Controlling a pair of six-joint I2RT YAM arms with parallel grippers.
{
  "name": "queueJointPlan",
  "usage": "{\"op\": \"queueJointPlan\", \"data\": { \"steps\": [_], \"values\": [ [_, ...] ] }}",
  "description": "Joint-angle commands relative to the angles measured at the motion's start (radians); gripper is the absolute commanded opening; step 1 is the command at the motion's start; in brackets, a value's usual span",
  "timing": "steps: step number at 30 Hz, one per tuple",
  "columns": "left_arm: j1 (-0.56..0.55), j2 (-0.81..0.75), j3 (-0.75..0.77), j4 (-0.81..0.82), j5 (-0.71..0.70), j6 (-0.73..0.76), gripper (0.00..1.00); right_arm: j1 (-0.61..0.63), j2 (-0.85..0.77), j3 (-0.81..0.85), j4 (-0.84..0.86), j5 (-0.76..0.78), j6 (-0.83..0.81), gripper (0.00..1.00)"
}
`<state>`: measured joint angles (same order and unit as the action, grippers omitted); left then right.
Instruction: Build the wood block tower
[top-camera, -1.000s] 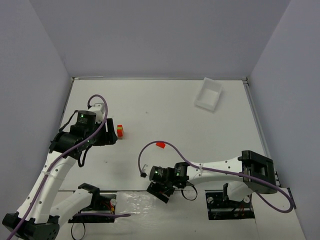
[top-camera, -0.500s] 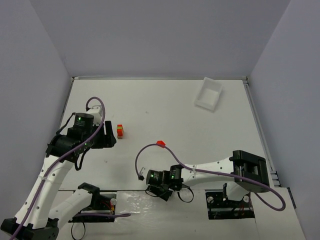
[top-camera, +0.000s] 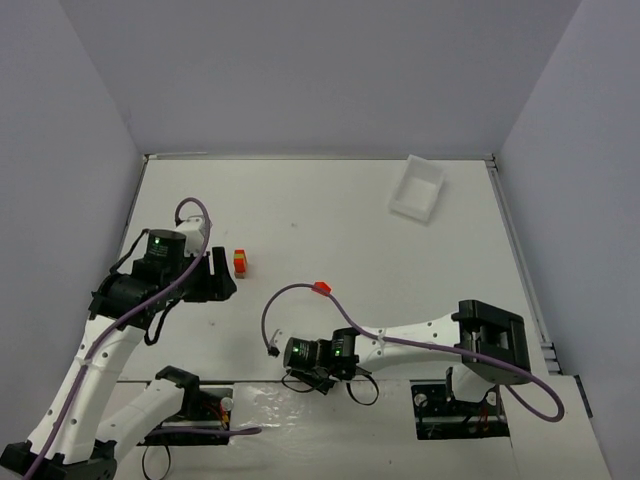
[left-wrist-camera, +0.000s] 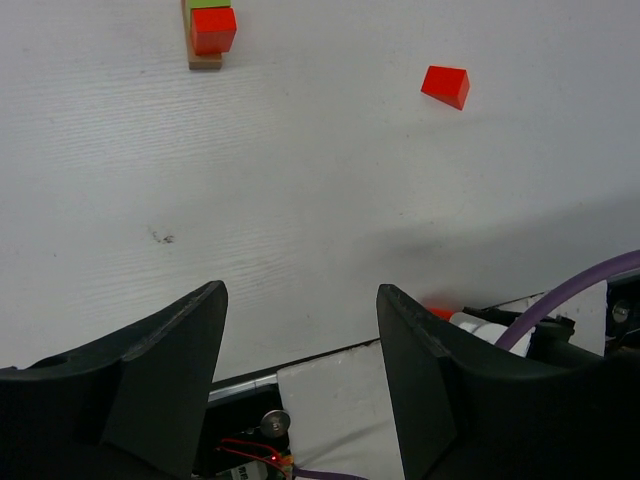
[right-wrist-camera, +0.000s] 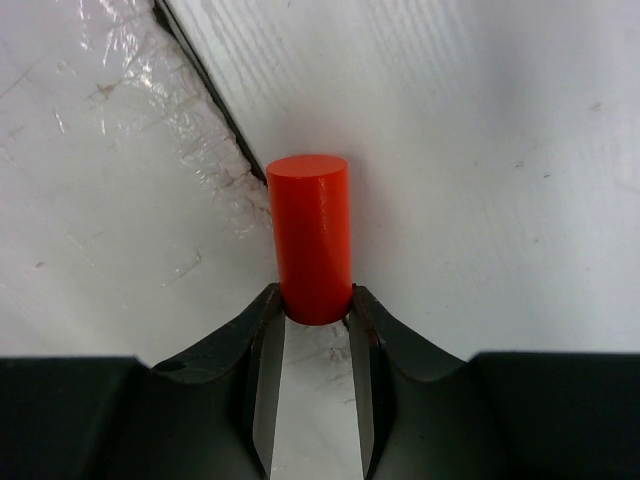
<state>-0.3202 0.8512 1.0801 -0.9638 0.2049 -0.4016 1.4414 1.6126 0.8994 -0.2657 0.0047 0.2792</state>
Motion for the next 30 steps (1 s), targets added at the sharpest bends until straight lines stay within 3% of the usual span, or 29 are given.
{"op": "queueJointPlan", "data": {
  "steps": [1, 7, 12, 15, 21, 30],
  "values": [
    [0.004, -0.039, 0.001, 0.01, 0.074, 0.01, 0.58, -0.005, -0.079, 0.047, 0.026, 0.11, -0.025, 0.0],
    [0.004, -0.067, 0.024, 0.035, 0.206, 0.03, 0.58, -0.023, -0.272, 0.049, 0.1, 0.235, -0.083, 0.0],
    [0.004, -0.025, 0.04, 0.111, 0.455, 0.006, 0.58, -0.026, -0.4, 0.033, 0.204, 0.302, -0.176, 0.0],
    [0.003, -0.003, 0.057, 0.171, 0.536, -0.021, 0.64, -0.035, -0.455, 0.02, 0.266, 0.301, -0.21, 0.0],
    [-0.003, 0.025, 0.077, 0.29, 0.58, -0.103, 0.71, -0.061, -0.491, 0.024, 0.365, 0.291, -0.248, 0.0],
    [-0.05, 0.038, 0.091, 0.362, 0.552, -0.117, 0.71, -0.116, -0.457, 0.066, 0.409, 0.229, -0.263, 0.0]
  ]
}}
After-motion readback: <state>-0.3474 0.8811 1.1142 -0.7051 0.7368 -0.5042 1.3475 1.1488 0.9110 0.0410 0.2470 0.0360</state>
